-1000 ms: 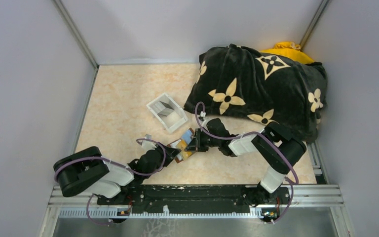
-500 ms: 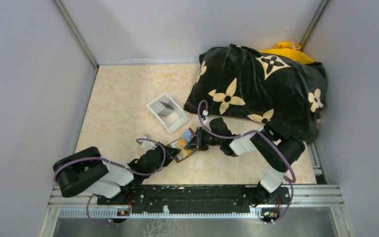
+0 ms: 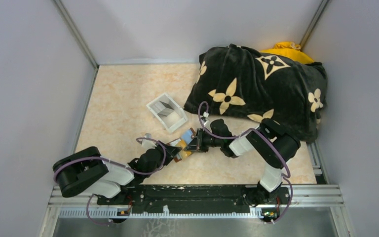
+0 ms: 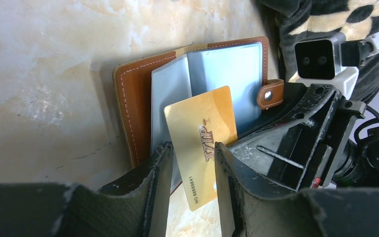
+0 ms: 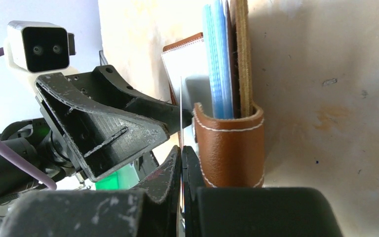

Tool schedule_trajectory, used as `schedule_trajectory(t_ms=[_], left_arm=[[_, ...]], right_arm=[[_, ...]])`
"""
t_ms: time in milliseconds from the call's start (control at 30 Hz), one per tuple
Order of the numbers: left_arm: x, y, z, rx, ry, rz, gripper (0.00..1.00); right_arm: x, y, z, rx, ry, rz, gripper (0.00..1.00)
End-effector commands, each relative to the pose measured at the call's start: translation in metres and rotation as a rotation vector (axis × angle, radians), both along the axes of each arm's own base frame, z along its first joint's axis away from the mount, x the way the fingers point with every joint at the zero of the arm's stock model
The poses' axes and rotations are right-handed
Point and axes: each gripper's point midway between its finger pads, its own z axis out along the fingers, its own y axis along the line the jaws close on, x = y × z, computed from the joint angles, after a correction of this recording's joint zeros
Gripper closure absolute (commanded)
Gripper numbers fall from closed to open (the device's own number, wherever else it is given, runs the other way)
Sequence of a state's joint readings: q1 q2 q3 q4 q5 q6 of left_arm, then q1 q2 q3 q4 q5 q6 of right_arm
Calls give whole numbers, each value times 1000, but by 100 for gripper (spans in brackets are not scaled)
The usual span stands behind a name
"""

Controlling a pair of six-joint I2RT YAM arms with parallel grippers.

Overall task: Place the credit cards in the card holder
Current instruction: Insert the credit card into the card holder.

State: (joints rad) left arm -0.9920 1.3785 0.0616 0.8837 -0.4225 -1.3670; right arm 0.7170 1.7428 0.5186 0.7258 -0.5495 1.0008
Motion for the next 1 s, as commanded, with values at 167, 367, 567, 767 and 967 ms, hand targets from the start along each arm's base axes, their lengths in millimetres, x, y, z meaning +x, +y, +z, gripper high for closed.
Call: schedule_trajectory(t_ms=[167, 367, 567, 767, 967], left_arm=[[8, -6, 12, -31, -34, 4, 57], [7, -5, 12, -55, -33, 10, 58], [8, -5, 17, -79, -44, 13, 59], [7, -5, 16, -97, -46, 8, 63], [6, -8, 18, -127, -62, -2, 78]], right_arm=[[5, 7, 18, 101, -28, 10, 100], [4, 6, 16, 110, -19, 9, 100], [3, 7, 14, 125, -5, 10, 100], [3, 6, 12, 114, -8, 4, 100], [4, 5, 10, 107, -7, -1, 100]])
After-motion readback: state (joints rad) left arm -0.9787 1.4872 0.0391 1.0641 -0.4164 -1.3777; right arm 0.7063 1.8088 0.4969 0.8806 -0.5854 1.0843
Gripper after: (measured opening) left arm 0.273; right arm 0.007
